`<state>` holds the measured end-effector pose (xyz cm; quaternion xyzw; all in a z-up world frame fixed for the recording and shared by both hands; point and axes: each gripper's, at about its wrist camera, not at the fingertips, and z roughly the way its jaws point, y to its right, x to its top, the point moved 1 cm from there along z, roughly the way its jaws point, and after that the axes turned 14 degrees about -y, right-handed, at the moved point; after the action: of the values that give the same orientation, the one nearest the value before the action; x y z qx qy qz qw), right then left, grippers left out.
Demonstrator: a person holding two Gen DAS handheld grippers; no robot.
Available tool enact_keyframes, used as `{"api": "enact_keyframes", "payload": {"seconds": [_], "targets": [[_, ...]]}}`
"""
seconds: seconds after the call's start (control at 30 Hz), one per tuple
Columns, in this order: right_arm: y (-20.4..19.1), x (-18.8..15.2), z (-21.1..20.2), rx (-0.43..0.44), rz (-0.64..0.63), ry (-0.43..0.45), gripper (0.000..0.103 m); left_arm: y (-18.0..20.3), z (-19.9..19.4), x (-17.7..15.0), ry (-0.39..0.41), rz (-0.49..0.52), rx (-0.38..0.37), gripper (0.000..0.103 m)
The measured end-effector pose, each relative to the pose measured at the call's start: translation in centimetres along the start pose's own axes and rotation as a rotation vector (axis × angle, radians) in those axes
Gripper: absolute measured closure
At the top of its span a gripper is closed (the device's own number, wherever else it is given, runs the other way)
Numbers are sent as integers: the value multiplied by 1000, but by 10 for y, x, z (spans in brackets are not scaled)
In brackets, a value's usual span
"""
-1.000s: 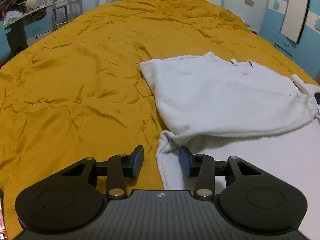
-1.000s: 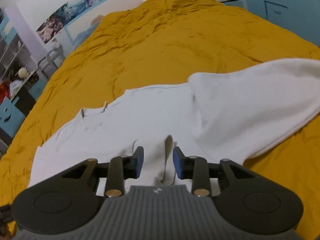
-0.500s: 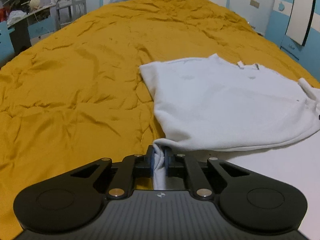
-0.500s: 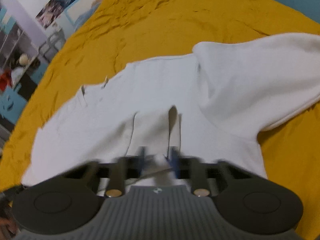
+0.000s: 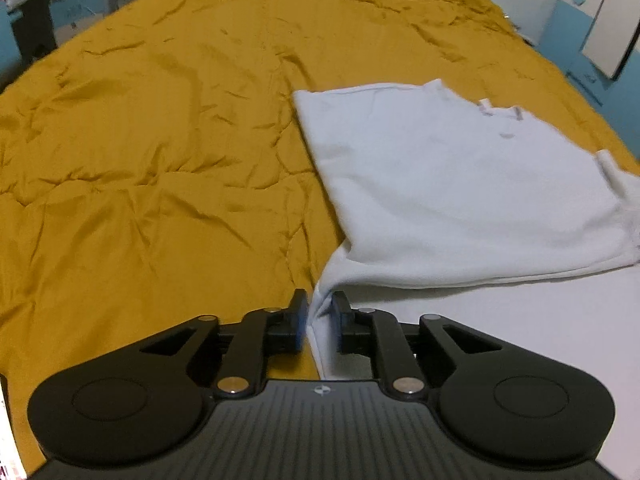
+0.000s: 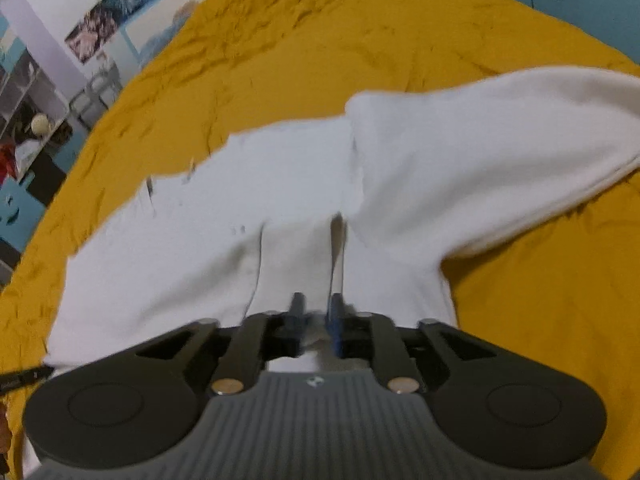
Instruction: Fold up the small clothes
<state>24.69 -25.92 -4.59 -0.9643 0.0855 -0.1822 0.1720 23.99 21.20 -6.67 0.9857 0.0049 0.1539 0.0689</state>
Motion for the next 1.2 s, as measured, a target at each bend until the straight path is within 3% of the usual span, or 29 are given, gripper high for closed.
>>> {"api": "enact_keyframes", "payload": {"seconds": [0.03, 0.1, 0.2, 0.37, 0.53, 0.63, 0.7, 0.73, 0.77, 0.87, 0.93, 1.03, 1.2], "targets": [[-2, 2, -4, -5, -10, 17, 72, -2, -7, 0, 8, 4, -18, 84], [-5, 8, -11, -11, -36, 48, 72, -6, -23, 3, 56, 5, -74, 67], [-9, 21, -11, -1, -47, 65, 68, -18, -35, 19, 133, -60, -153, 50], [-9, 41, 11, -11, -17, 54, 63, -41, -5, 64, 201, -259, -203, 50], [-4, 50, 30, 15, 42, 40, 61, -63, 49, 96, 181, -457, -305, 50], [2, 52, 36, 42, 72, 37, 61, -69, 69, 102, 176, -535, -343, 63], [4, 50, 39, 56, 87, 32, 63, -70, 77, 107, 184, -550, -373, 84], [4, 49, 40, 63, 92, 27, 70, -69, 77, 108, 190, -547, -385, 91], [5, 48, 41, 65, 91, 26, 85, -66, 74, 109, 207, -533, -387, 99], [1, 44, 37, 71, 73, 59, 96, -54, 46, 111, 319, -443, -326, 100], [-3, 41, 28, 82, 58, 113, 97, -43, 29, 111, 368, -384, -270, 100], [-6, 39, 21, 52, 51, 161, 97, -32, 36, 119, 322, -312, -124, 100], [1, 40, 48, -28, 79, 90, 97, -26, 67, 128, 227, -288, -18, 96]]}}
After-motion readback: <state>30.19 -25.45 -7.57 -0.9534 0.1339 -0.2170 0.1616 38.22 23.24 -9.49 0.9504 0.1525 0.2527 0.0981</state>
